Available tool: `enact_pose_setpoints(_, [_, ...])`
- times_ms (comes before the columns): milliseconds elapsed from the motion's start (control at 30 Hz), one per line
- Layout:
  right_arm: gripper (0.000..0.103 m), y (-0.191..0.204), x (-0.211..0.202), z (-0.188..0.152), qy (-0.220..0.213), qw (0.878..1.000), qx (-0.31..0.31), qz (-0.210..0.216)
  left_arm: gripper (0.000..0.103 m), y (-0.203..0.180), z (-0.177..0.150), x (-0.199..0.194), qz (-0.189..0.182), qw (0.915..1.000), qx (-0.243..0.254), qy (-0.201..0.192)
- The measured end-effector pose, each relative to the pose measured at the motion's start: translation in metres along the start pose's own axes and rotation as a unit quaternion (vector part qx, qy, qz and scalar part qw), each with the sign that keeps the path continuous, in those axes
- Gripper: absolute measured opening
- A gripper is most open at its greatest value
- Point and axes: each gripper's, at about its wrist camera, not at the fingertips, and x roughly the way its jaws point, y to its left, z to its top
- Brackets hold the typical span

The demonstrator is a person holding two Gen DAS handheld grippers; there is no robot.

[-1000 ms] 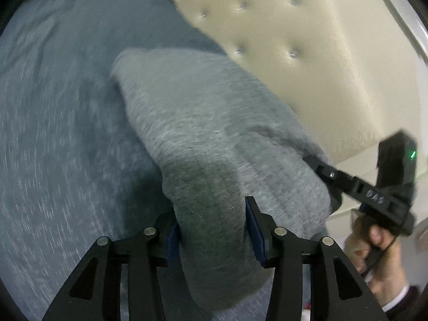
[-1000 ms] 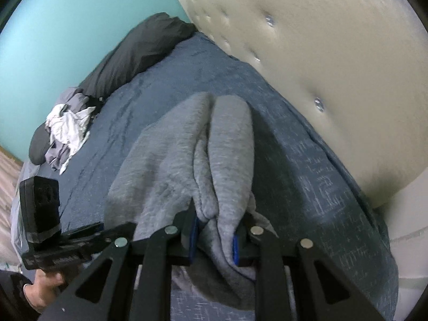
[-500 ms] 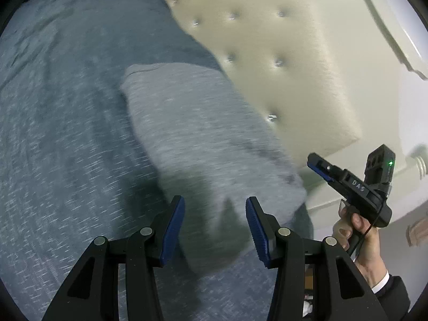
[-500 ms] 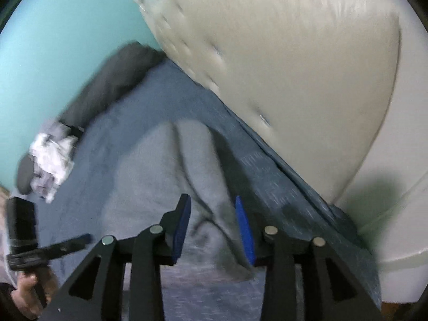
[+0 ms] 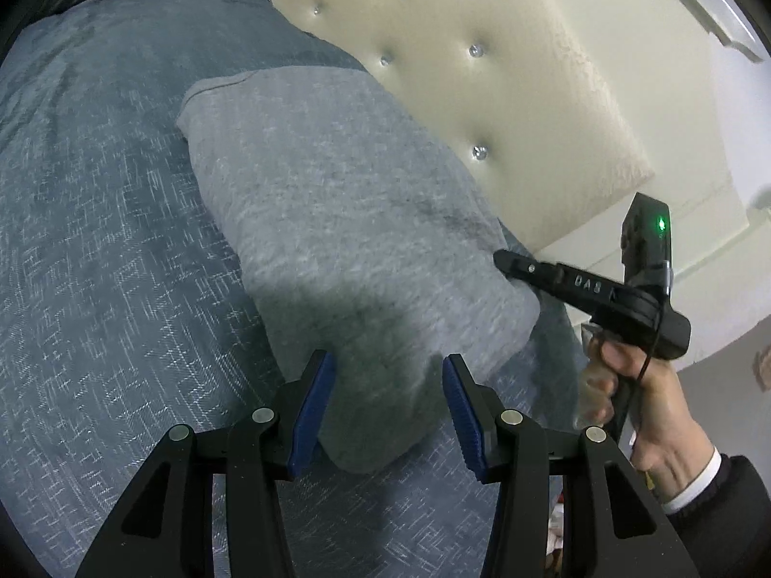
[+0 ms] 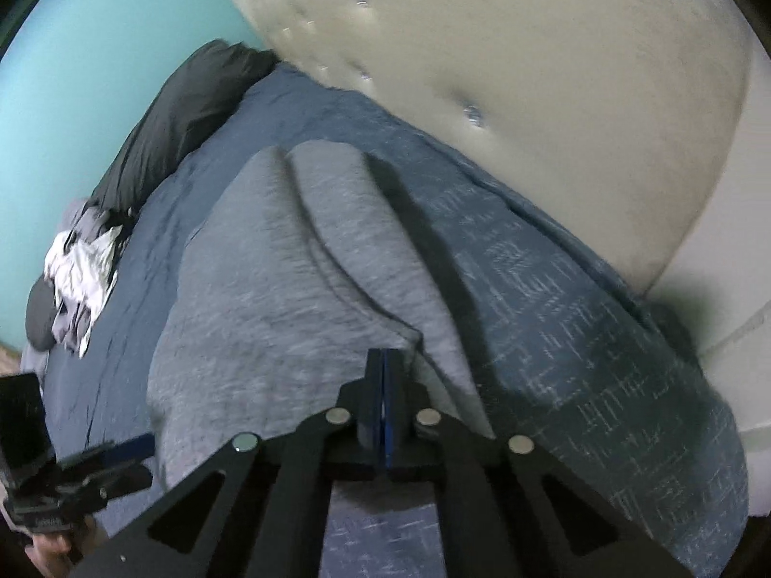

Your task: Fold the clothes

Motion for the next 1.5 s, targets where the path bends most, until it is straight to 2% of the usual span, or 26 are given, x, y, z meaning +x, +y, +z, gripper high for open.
enact_pose_setpoints(167, [0.001, 0.002, -0.024, 0.003, -0.045, 0.999, 0.009, 0.002, 0.051, -0.001, 0.002, -0.007, 0.003, 1.0, 0.005, -0.003])
enact_pose_setpoints(267, [0.001, 0.014, -0.032, 0.006, -0.061, 0.997, -0.008, 0.041, 0.051, -0.005, 0.002, -0.016, 0.01, 0.9997, 0.018, -0.016])
enact_pose_setpoints(400, [0.001, 0.043, -0.015, 0.011, -0.038, 0.996, -0.045, 0.065, 0.051, -0.004, 0.009, -0.014, 0.008, 0.9998, 0.01, -0.012])
enact_pose_setpoints(467, [0.001, 0.052, 0.003, 0.014, -0.017, 0.998, -0.046, 0.05, 0.051, -0.005, 0.006, -0.017, 0.01, 0.9998, 0.013, -0.008])
enact_pose_setpoints(567, [0.0, 0.038, 0.023, 0.023, 0.001, 1.0, -0.012, 0.002, 0.051, 0.003, 0.001, -0.024, 0.014, 0.9997, 0.017, -0.006])
enact_pose_setpoints(700, [0.0, 0.024, 0.017, 0.029, -0.015, 1.0, 0.014, -0.024, 0.051, 0.016, 0.001, -0.033, 0.021, 0.9996, 0.015, -0.009])
enact_pose_setpoints(767, [0.0, 0.022, 0.01, 0.03, -0.027, 0.999, 0.024, -0.011, 0.051, 0.023, 0.002, -0.038, 0.025, 0.9995, 0.012, -0.012])
enact_pose_setpoints(900, [0.001, 0.036, -0.003, 0.023, -0.041, 0.999, 0.002, 0.033, 0.051, 0.03, 0.005, -0.046, 0.029, 0.9994, 0.013, -0.016])
enact_pose_setpoints(1033, [0.001, 0.03, 0.003, 0.004, -0.014, 1.0, -0.009, 0.014, 0.051, 0.032, 0.004, -0.057, 0.033, 0.9991, 0.015, -0.021])
enact_pose_setpoints(1133, [0.0, 0.012, -0.008, -0.003, -0.036, 0.999, 0.025, 0.006, 0.051, 0.033, 0.002, -0.066, 0.038, 0.9989, 0.018, -0.022])
enact_pose_setpoints(1200, [0.001, 0.005, -0.021, -0.006, -0.056, 0.998, 0.038, 0.015, 0.051, 0.033, 0.0, -0.071, 0.041, 0.9987, 0.022, -0.023])
enact_pose_setpoints(1267, [0.001, 0.005, -0.033, -0.01, -0.069, 0.996, 0.036, 0.041, 0.051, 0.032, -0.001, -0.076, 0.043, 0.9985, 0.024, -0.025])
enact_pose_setpoints(1333, [0.001, 0.008, -0.037, -0.017, -0.061, 0.997, 0.02, 0.052, 0.051, 0.033, -0.002, -0.08, 0.043, 0.9985, 0.021, -0.026])
enact_pose_setpoints(1433, [0.001, -0.001, -0.033, -0.03, -0.04, 0.999, 0.025, 0.021, 0.051, 0.031, -0.004, -0.089, 0.046, 0.9983, 0.023, -0.029])
enact_pose_setpoints(1500, [0.001, -0.013, -0.034, -0.035, -0.044, 0.998, 0.05, 0.004, 0.051, 0.03, -0.004, -0.096, 0.049, 0.998, 0.025, -0.031])
